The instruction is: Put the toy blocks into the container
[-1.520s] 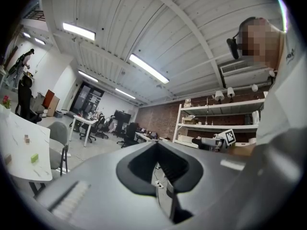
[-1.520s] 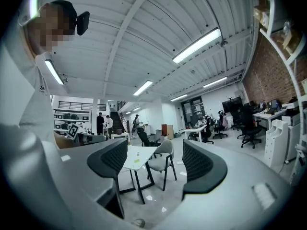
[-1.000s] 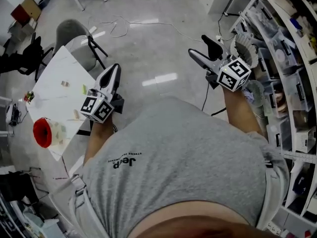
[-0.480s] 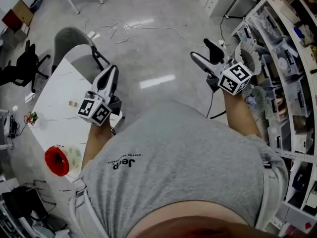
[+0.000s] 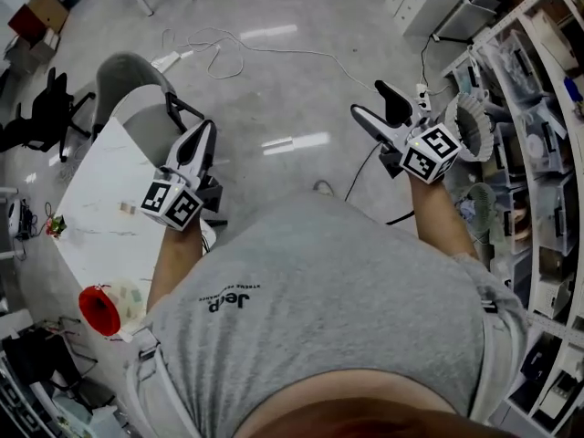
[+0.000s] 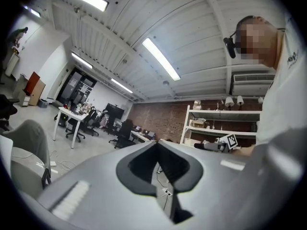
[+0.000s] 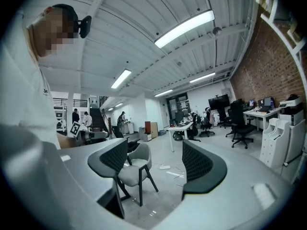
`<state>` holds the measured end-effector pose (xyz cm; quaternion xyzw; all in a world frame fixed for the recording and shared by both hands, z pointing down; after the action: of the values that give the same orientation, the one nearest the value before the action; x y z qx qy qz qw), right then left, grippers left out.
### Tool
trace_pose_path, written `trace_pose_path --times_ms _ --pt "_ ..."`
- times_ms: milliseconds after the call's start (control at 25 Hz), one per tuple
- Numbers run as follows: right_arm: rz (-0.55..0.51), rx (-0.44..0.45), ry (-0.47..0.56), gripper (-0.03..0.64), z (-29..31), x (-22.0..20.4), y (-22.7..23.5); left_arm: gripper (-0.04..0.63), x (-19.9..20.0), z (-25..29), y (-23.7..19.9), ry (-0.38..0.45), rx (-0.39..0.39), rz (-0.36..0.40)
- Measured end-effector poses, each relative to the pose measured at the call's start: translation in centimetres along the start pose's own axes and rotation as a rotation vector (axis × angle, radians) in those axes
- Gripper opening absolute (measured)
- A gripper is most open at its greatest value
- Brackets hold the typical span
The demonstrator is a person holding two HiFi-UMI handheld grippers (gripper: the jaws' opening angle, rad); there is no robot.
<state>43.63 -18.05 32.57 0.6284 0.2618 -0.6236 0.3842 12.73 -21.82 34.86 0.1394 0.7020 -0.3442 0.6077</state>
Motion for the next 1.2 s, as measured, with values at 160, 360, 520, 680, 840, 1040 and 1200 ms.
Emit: trace_pose_path --times_ms 160,360,520,680,840,1040,1200 --pt "-0.002 0.081 0.008 0.336 2.4 0.6 6.6 0.049 0.3 5.8 -0.6 0.037 0.089 -0.010" --pt "-0.010 0.138 -0.014 0.336 5.6 1.7 13.0 0.049 0.2 10.0 -1.2 0.038 0.164 -0.010" --pt "-0.038 0.152 -0.021 0.336 8.7 1.9 14.1 0.049 0.7 11.1 -3.1 0.028 0.182 0.019" --pt "-0.035 0.127 -0.015 0.336 10.9 2.0 13.4 0.048 1.3 11.1 -5.9 0.012 0.170 0.030" --pt "-0.050 0.109 -0.038 0.336 12.1 1.8 12.3 0.048 2.3 10.9 -7.6 0.021 0.145 0.043" --pt "-0.085 0.129 -0.052 0.336 14.0 2.8 11.0 0.048 3.2 9.9 -9.3 0.046 0.155 0.042" --pt "-0.117 0.193 -0.069 0.336 16.9 3.7 9.1 0.048 3.9 7.7 -10.3 0.083 0.206 0.049"
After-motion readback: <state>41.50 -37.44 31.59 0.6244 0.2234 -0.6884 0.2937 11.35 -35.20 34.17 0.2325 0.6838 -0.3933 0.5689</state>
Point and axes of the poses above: the fingertips, and each gripper's own axes: z forward along the fingers, y to its right, x out of its top, the point moved 1 cm from there along -z, backward along the fingers, and after that the axes turned 2 degrees about -y, right-handed, at the moved point
